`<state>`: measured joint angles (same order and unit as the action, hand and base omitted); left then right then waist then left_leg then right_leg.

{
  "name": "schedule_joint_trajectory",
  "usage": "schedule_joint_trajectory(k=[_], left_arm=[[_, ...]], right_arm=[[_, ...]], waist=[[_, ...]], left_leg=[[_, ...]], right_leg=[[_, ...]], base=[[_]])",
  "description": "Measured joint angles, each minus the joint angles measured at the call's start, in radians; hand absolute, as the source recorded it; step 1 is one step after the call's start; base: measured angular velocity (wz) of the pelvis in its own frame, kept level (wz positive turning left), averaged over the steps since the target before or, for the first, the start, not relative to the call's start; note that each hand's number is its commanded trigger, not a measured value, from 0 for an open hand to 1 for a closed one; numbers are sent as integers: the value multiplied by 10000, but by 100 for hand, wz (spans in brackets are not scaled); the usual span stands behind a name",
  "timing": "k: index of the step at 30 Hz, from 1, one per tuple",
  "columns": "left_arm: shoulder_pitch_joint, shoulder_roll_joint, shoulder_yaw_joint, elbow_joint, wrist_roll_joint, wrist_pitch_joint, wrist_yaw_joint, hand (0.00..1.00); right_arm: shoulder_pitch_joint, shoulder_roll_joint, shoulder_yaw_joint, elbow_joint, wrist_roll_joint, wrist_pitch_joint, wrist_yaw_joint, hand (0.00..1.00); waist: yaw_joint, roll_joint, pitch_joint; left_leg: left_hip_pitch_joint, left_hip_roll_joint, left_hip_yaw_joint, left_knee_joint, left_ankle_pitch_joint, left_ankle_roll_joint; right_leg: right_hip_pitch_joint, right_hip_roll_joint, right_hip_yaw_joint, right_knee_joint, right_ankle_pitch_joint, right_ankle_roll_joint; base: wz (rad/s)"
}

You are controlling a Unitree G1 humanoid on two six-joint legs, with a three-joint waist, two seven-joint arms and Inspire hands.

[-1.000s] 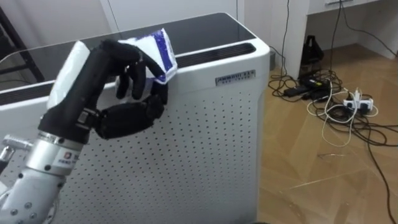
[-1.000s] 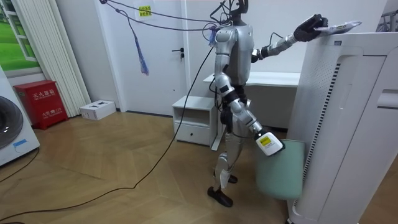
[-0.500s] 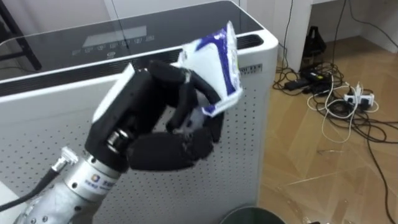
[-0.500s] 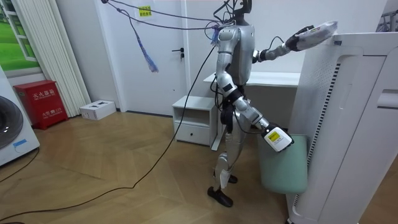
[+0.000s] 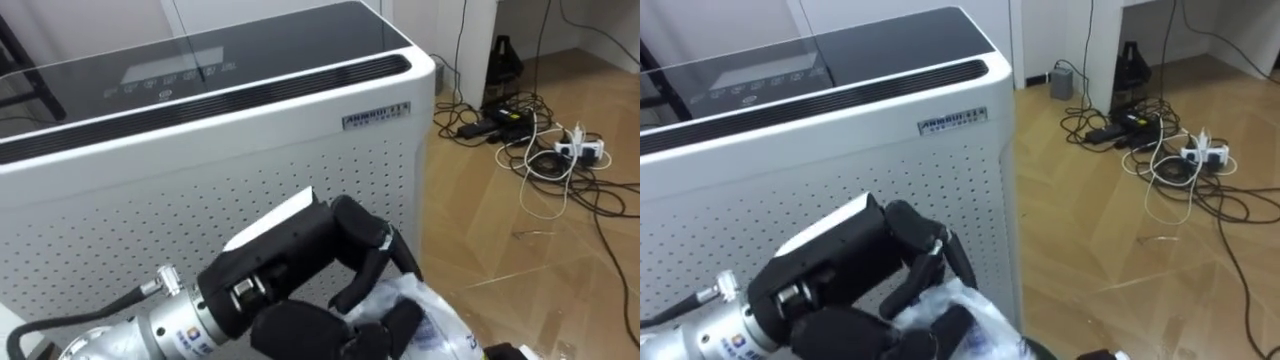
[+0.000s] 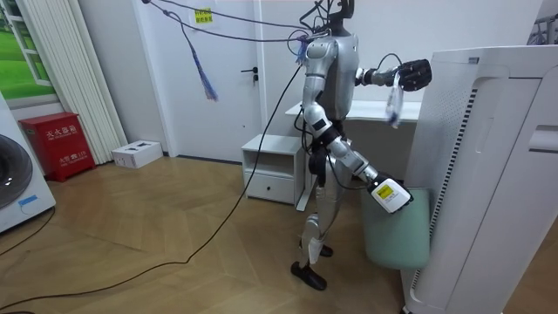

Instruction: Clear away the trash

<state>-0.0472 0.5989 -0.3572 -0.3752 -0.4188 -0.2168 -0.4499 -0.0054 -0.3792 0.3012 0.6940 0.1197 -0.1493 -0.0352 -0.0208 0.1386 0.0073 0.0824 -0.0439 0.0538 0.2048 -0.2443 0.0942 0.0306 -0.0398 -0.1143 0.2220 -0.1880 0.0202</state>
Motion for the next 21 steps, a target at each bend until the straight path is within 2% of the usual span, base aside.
schedule_joint_trajectory(k=[2, 5, 7, 10, 14, 17, 19, 21], left_arm=[[279, 0, 104, 10, 343, 5, -4, 100], [817, 85, 664, 71, 1126, 47, -28, 100], [1090, 99, 931, 206, 1417, 89, -27, 100], [1210, 97, 947, 525, 1529, 95, -25, 100], [1365, 70, 951, 1051, 1774, 124, 0, 100], [1365, -122, 950, 1773, 2269, 132, 209, 100], [1368, -430, 944, 2225, 3041, 145, 380, 100], [1369, -625, 875, 2445, 3338, 153, 553, 100]], right_arm=[[2, 1, 56, 0, -13, 0, 18, 100], [72, -6, 53, -131, -23, 0, 6, 100], [168, -12, 54, -340, -25, 0, -120, 100], [167, -31, 52, -605, -19, 0, -284, 100], [174, -42, 61, -714, 7, 0, -333, 100], [175, -52, 61, -779, 74, 0, -253, 100], [164, -44, 60, -784, 81, 0, -107, 100], [157, -28, 61, -785, 151, -3, -35, 100]], waist=[[42, -9, 6], [90, -15, 11], [116, -104, 78], [242, -152, 110], [214, -163, 117], [104, -171, 119], [19, -187, 107], [-11, -213, 97]], left_leg=[[1, 5, 48, 1, 0, 0], [-46, 18, 184, -5, 0, 0], [-53, 19, 234, -3, 0, 0], [-221, 21, 247, 5, 0, 0], [-337, 20, 255, 12, 0, 0], [-400, 19, 254, 9, 0, 0], [-455, 24, 252, 9, 1, 0], [-572, 25, 251, 14, 4, -2]], right_leg=[[-26, 53, 75, 13, 6, -3], [-129, 64, 151, 47, 6, -4], [-150, 65, 183, 49, 6, -4], [-399, 68, 238, 169, 7, -4], [-493, 67, 241, 160, 30, 0], [-522, 54, 83, 161, 29, 1], [-574, 55, 43, 162, 29, 1], [-712, 54, 44, 187, 30, -1]], base=[[-13], [-9], [-4], [-4], [-1], [8], [2], [0]])
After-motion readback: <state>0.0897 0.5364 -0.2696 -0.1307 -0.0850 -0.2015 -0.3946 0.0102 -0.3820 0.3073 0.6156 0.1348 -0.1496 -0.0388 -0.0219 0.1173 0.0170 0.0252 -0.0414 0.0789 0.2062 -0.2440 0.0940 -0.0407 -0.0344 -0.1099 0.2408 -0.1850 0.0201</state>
